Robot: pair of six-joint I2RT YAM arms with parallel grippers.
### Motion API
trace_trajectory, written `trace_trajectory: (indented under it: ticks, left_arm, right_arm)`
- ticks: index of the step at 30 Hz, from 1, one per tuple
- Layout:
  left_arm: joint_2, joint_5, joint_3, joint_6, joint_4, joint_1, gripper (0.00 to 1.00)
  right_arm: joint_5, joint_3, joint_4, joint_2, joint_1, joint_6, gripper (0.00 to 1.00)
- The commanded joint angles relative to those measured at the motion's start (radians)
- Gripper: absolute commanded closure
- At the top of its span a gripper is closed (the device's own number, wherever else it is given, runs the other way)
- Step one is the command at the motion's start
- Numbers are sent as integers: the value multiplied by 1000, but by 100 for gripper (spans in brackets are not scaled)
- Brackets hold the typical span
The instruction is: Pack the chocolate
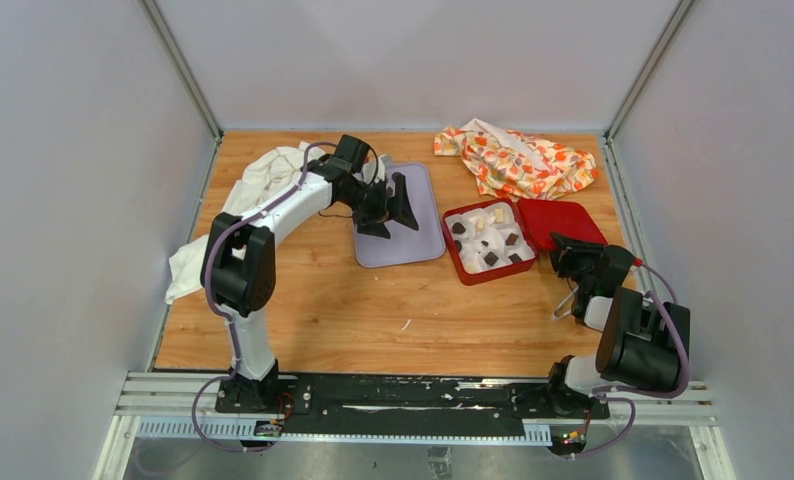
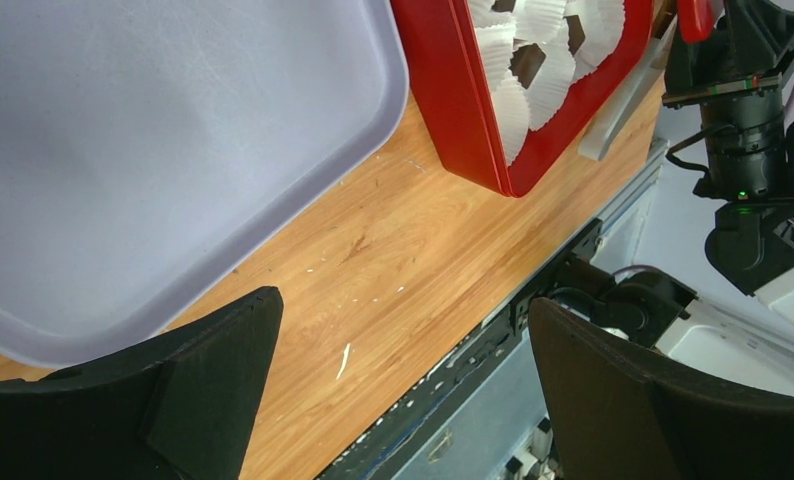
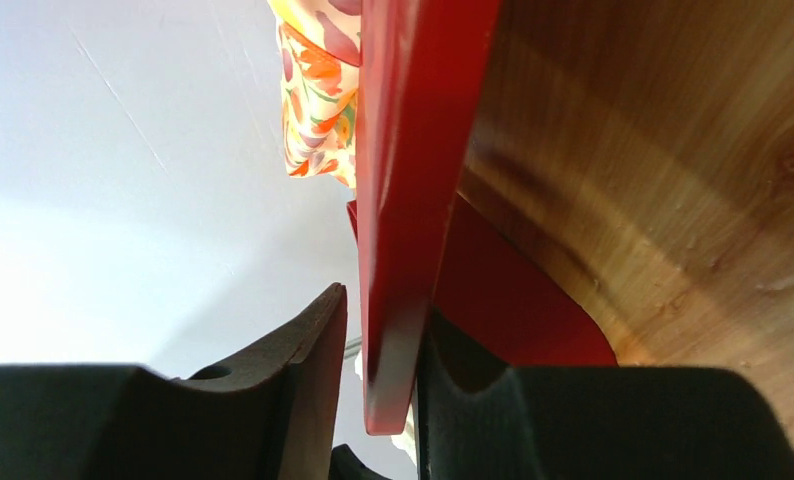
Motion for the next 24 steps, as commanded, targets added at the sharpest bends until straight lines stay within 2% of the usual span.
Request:
trace_trajectory:
  ticks: [1, 7, 16, 18, 24]
  left_arm:
    - [17, 13, 28, 12, -15, -13, 1]
    - [18, 15, 29, 13, -15, -17, 1]
    - [14, 18, 24, 17, -16, -20, 1]
    - [14, 18, 26, 17, -15, -20, 1]
    - [25, 23, 59, 13, -16, -20, 1]
  right_arm:
    - [-4, 13, 14, -20, -19, 8, 70]
    - [-9, 10, 23, -23, -19, 13, 87]
    - [-28, 23, -12, -120, -22, 13, 95]
    - [-42, 59, -104, -184, -25, -31, 99]
    - [-49, 226, -450, -389, -26, -233, 100]
